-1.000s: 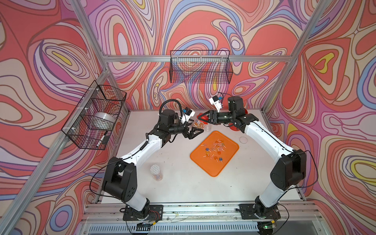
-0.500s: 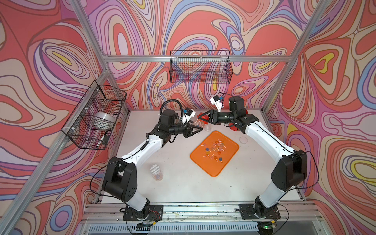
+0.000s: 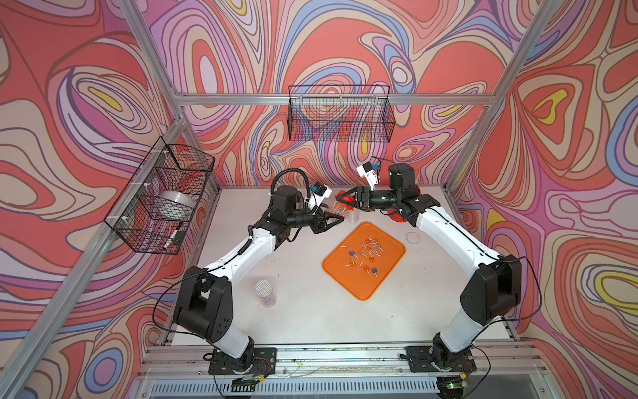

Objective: Pour the candies out of the jar
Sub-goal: Pick up the jar from the center of the board.

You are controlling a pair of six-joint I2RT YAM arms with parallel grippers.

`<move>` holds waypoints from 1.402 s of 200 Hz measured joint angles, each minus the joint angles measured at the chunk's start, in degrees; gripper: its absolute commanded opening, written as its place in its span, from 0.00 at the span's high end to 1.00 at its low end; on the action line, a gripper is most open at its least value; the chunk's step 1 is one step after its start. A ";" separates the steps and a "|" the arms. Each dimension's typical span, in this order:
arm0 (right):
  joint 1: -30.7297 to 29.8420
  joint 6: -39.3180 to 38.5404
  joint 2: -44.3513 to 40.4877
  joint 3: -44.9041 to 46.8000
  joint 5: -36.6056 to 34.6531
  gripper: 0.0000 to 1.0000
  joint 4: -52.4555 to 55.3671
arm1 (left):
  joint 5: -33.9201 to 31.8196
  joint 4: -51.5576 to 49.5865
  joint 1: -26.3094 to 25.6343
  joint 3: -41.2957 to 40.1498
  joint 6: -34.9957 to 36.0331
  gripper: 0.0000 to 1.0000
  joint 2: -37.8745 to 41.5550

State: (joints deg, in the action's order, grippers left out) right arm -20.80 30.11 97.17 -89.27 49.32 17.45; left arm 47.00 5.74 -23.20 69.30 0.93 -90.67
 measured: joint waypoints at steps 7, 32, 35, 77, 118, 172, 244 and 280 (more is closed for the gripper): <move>0.04 -0.02 -0.07 0.00 -0.11 0.63 -0.13 | 0.13 0.02 0.00 0.20 -0.02 0.29 -0.20; 0.09 -0.09 -0.61 0.42 -0.37 0.63 -0.11 | 0.35 0.13 -0.04 0.87 -0.55 0.25 -0.76; 0.09 -0.11 -0.66 0.46 -0.42 0.63 -0.15 | 0.39 0.13 -0.04 1.01 -0.57 0.25 -0.87; 0.11 -0.17 -1.27 0.96 -0.57 0.63 -0.48 | 0.79 0.07 -0.09 2.36 -0.74 0.30 -1.46; 0.11 -0.04 -1.33 1.44 -0.98 0.64 -1.20 | 1.42 0.02 -0.11 2.47 -0.96 0.50 -1.73; 0.11 0.11 -1.40 1.55 -1.33 0.64 -1.18 | 1.40 0.02 -0.11 2.54 -0.98 0.60 -1.90; 0.09 0.20 -1.51 1.55 -1.25 0.64 -1.20 | 2.03 0.02 -0.09 2.71 -1.18 0.22 -1.92; 0.07 0.33 -1.51 1.55 -0.87 0.64 -1.25 | 2.03 0.00 -0.04 2.99 -1.20 0.21 -2.14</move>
State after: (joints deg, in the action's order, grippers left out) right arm -20.73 30.44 95.66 -87.72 48.45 16.21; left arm 49.04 5.74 -23.24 72.29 -0.27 -92.82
